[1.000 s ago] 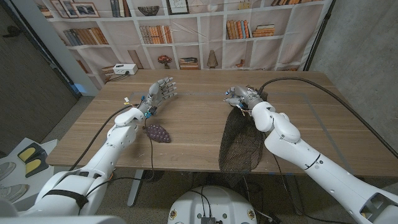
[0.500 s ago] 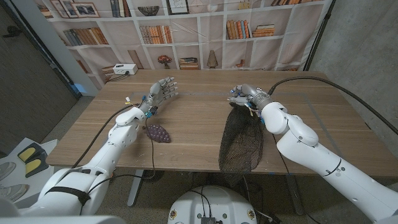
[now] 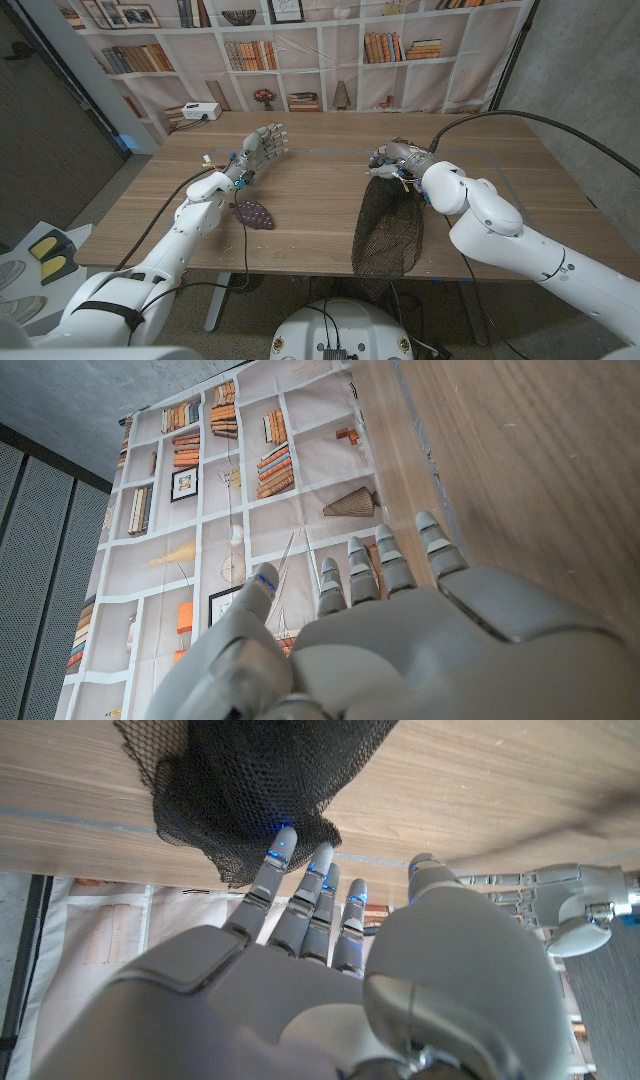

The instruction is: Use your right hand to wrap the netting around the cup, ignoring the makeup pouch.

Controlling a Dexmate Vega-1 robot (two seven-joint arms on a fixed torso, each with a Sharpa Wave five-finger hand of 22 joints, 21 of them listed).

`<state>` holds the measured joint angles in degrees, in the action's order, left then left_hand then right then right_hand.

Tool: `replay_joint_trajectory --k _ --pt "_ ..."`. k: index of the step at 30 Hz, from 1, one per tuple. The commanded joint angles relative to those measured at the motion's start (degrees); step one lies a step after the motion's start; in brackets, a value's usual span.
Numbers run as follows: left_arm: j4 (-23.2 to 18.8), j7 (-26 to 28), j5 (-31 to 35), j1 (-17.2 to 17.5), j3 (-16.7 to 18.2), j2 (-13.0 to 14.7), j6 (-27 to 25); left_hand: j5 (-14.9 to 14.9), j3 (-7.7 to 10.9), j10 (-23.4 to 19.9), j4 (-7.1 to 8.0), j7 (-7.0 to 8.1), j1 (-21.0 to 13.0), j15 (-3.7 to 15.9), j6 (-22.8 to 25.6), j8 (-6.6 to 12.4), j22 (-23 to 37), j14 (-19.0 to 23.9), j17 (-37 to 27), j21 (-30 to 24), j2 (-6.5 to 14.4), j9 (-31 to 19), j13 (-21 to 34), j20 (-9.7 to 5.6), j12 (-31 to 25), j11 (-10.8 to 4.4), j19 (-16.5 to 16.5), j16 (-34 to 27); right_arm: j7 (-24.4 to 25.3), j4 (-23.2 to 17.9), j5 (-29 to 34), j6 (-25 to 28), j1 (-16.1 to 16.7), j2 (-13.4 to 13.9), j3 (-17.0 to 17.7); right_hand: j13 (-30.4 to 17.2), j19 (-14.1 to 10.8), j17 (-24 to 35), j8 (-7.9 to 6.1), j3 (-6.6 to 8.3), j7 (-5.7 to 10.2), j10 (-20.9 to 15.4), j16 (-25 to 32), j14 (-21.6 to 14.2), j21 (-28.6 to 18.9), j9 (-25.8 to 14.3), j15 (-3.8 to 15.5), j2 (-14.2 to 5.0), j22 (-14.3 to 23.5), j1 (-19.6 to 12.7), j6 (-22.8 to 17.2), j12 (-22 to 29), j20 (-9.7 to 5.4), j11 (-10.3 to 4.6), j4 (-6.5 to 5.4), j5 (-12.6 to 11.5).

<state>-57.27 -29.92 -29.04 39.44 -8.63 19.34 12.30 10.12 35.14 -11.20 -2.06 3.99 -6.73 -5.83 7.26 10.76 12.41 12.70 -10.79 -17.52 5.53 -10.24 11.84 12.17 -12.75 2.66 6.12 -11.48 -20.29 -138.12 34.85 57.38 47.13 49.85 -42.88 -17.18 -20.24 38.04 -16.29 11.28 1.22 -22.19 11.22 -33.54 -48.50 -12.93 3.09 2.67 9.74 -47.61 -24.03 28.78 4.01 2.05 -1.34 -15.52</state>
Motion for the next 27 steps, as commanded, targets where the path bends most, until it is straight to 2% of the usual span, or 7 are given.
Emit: replay_joint_trajectory --k 1,7,11,15,20,24,27 --pt "-2.3 0.1 0.0 1.2 -0.5 0.5 -1.1 -0.3 0.36 -0.5 0.10 0.09 0.4 -0.26 0.4 0.16 0.1 0.4 -0.2 0.3 0.2 -0.2 0.2 0.17 0.0 0.10 0.1 0.1 -13.0 -5.5 12.7 11.0 -8.3 4.3 -14.0 -0.3 -0.3 0.0 0.36 -0.55 -0.07 0.2 0.0 0.3 0.2 -0.2 2.28 0.45 0.3 1.1 0.1 -0.2 -0.35 -0.16 -0.36 -0.3" --pt "-1.8 -0.6 0.0 0.7 -0.9 0.3 -1.0 -0.3 0.35 -0.4 0.09 0.06 0.4 -0.24 0.4 0.16 0.1 0.4 -0.2 0.3 0.1 -0.2 0.2 0.16 0.1 -0.01 0.1 0.1 -22.6 -6.1 23.6 13.9 -10.4 4.2 -19.3 -0.4 0.1 -0.3 0.53 -0.89 -0.04 0.2 0.0 0.4 0.7 -0.2 2.50 0.98 0.4 1.5 0.3 -0.2 0.29 -0.17 -0.37 -0.6" --pt "-1.3 -0.9 0.1 0.3 -1.1 0.0 -0.6 -0.3 0.35 -0.4 0.09 0.09 0.5 -0.30 0.4 0.15 0.1 0.4 -0.2 0.3 0.1 -0.2 0.2 0.16 0.1 0.15 0.1 0.1 -33.7 -4.7 36.2 13.1 -10.3 2.4 -21.2 -0.6 0.4 -0.4 1.18 -1.89 -0.04 1.6 -0.1 1.6 1.2 -0.3 2.38 2.05 0.4 2.9 1.7 -0.7 0.35 -0.19 -0.76 -1.0" --pt "-0.8 -1.2 0.2 0.0 -1.3 -0.1 -0.5 -0.3 0.36 -0.4 0.09 0.07 0.5 -0.38 0.4 0.13 0.1 0.5 -0.2 0.3 0.1 -0.2 0.2 0.16 0.1 -0.08 0.1 0.1 -43.9 -2.0 47.4 6.7 -5.7 -1.5 -16.8 -0.8 0.8 -0.5 1.56 -2.85 -0.04 2.0 -0.2 2.4 1.7 -0.4 2.53 3.08 0.4 4.1 2.6 -0.7 0.22 -0.50 -1.08 -1.2" --pt "0.3 -1.5 0.4 -0.8 -1.5 -0.4 -0.2 -0.3 0.37 -0.4 0.08 0.08 0.5 -0.37 0.5 0.15 0.1 0.5 -0.2 0.3 0.1 -0.2 0.2 0.16 0.1 0.10 0.1 0.1 -48.9 0.4 56.6 -3.9 3.1 -8.4 -7.6 -1.0 1.6 -0.4 2.29 -3.80 0.23 3.3 -0.4 4.4 2.4 -0.6 2.82 4.17 0.5 4.5 4.4 -0.9 -0.37 -1.13 -0.90 -1.6" --pt "1.8 -2.1 0.6 -1.8 -1.7 -0.7 0.1 -0.3 0.38 -0.4 0.07 0.08 0.5 -0.26 0.4 0.14 0.1 0.4 -0.2 0.3 0.1 -0.2 0.2 0.16 0.1 0.07 0.1 0.1 -52.8 2.1 63.0 -13.4 8.0 -14.5 -1.6 -1.5 4.2 -0.5 3.29 -4.77 0.83 7.4 -1.0 8.9 4.2 -1.0 2.27 4.66 0.5 4.1 7.1 -2.0 -0.24 -1.89 -0.47 -2.5" --pt "3.0 -2.5 0.8 -2.6 -1.8 -0.9 0.5 -0.3 0.38 -0.4 0.07 0.12 0.5 -0.26 0.4 0.13 0.1 0.5 -0.2 0.3 0.0 -0.2 0.2 0.16 0.1 -0.04 0.1 0.1 -56.5 3.9 68.5 -20.8 10.4 -19.4 1.5 -1.8 7.0 -1.0 4.69 -5.84 1.04 12.0 -1.0 12.8 6.1 -1.3 1.93 5.03 0.6 3.9 11.4 -3.4 -0.67 -2.36 -0.21 -3.1"
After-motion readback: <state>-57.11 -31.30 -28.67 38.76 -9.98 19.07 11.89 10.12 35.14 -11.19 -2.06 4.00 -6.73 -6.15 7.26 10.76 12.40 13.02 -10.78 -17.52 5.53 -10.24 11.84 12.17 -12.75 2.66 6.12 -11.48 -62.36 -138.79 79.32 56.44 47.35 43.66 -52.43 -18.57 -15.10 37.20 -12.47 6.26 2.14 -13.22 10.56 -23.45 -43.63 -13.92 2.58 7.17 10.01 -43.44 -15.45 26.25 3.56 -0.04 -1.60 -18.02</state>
